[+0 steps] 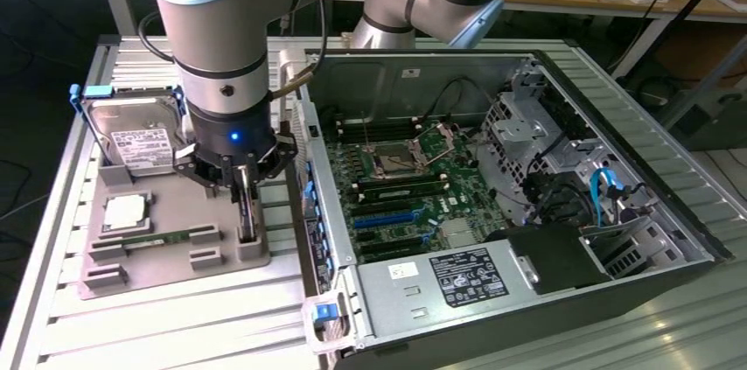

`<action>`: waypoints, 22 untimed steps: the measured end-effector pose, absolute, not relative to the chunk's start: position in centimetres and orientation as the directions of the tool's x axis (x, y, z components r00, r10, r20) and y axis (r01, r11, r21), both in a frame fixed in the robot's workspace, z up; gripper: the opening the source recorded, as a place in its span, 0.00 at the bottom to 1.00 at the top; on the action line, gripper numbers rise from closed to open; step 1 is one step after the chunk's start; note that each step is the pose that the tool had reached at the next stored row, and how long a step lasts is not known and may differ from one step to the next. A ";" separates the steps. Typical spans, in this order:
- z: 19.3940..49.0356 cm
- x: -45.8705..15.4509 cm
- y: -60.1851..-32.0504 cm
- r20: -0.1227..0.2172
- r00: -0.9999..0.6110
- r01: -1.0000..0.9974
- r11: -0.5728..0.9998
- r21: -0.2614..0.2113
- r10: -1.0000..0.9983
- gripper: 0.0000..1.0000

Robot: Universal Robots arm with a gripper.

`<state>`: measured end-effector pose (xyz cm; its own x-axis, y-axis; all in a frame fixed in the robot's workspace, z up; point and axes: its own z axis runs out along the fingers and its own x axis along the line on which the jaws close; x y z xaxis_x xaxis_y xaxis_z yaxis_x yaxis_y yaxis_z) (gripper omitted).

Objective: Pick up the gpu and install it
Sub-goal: 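Pick up the gpu and move the gpu toward the slot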

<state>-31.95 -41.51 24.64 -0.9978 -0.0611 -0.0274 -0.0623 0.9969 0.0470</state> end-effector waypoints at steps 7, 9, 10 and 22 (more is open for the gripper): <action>24.8 -31.9 -41.5 -0.027 -0.998 -0.062 0.997 0.047 -0.061 0.27; 24.8 -31.9 -41.5 -0.027 -0.998 -0.062 0.997 0.047 -0.061 0.27; 24.8 -31.9 -41.5 -0.027 -0.998 -0.062 0.997 0.047 -0.061 0.27; 25.3 -31.9 -41.5 -0.027 -0.998 -0.062 0.997 0.048 -0.061 0.27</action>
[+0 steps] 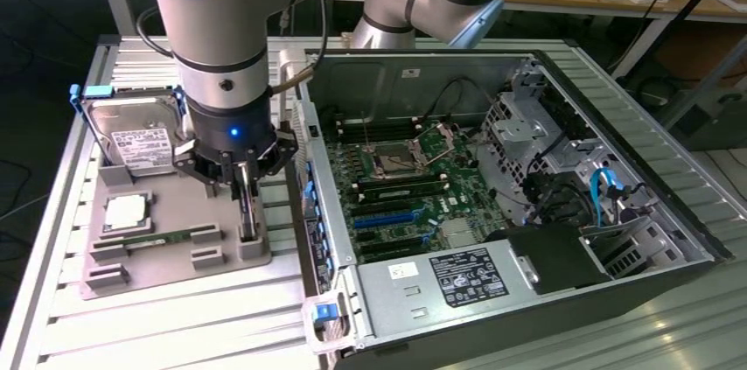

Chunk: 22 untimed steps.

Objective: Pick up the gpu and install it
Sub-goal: 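Pick up the gpu and move the gpu toward the slot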

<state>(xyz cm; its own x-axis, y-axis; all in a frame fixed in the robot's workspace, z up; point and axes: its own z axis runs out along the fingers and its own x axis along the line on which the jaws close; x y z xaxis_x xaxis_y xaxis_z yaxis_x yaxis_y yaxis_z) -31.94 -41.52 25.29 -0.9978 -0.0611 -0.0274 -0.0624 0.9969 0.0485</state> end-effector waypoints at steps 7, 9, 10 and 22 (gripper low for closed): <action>26.1 -31.9 -41.5 -0.027 -0.998 -0.062 0.997 0.048 -0.061 0.27; 26.3 -31.9 -41.5 -0.027 -0.998 -0.062 0.997 0.049 -0.061 0.27; 26.4 -31.9 -41.5 -0.027 -0.998 -0.062 0.997 0.049 -0.061 0.27; 28.2 -31.9 -41.4 -0.028 -0.998 -0.062 0.997 0.049 -0.061 0.27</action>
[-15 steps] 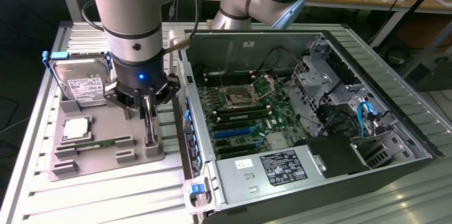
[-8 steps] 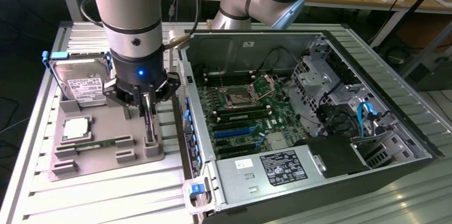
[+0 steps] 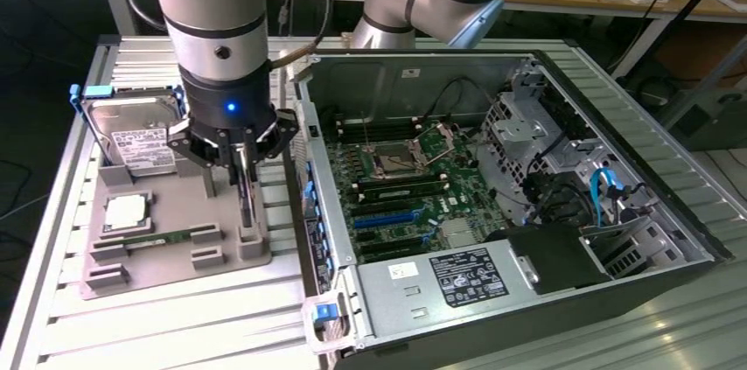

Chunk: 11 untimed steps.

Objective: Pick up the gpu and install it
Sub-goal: 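Pick up the gpu and move the gpu toward the slot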

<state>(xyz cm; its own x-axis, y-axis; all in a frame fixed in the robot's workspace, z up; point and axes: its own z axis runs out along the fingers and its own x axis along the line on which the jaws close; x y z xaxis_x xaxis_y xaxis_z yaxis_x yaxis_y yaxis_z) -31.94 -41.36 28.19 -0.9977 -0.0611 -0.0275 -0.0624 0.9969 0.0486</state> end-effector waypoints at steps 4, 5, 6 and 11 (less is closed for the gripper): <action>28.9 -31.9 -41.3 -0.028 -0.998 -0.062 0.997 0.048 -0.061 0.27; 29.1 -31.9 -41.3 -0.027 -0.998 -0.062 0.997 0.049 -0.061 0.27; 29.2 -31.9 -41.3 -0.027 -0.998 -0.062 0.997 0.048 -0.061 0.27; 30.0 -31.9 -41.3 -0.027 -0.998 -0.062 0.997 0.048 -0.061 0.27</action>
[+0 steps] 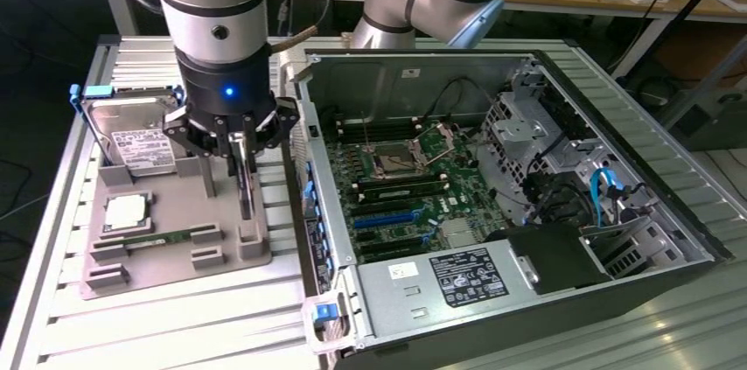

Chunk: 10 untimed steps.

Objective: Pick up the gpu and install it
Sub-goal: 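Pick up the gpu and move the gpu toward the slot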

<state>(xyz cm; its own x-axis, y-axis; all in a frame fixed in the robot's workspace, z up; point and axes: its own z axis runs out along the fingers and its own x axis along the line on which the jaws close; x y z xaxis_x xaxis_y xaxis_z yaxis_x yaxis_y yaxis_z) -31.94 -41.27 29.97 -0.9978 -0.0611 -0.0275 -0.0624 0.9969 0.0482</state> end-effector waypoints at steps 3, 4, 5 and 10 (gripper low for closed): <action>30.5 -31.9 -41.2 -0.027 -0.998 -0.062 0.997 0.048 -0.061 0.27; 30.7 -31.9 -41.2 -0.027 -0.998 -0.062 0.997 0.047 -0.061 0.27; 30.9 -31.9 -41.2 -0.027 -0.998 -0.062 0.997 0.047 -0.061 0.27; 31.8 -31.9 -41.2 -0.027 -0.998 -0.062 0.997 0.047 -0.061 0.27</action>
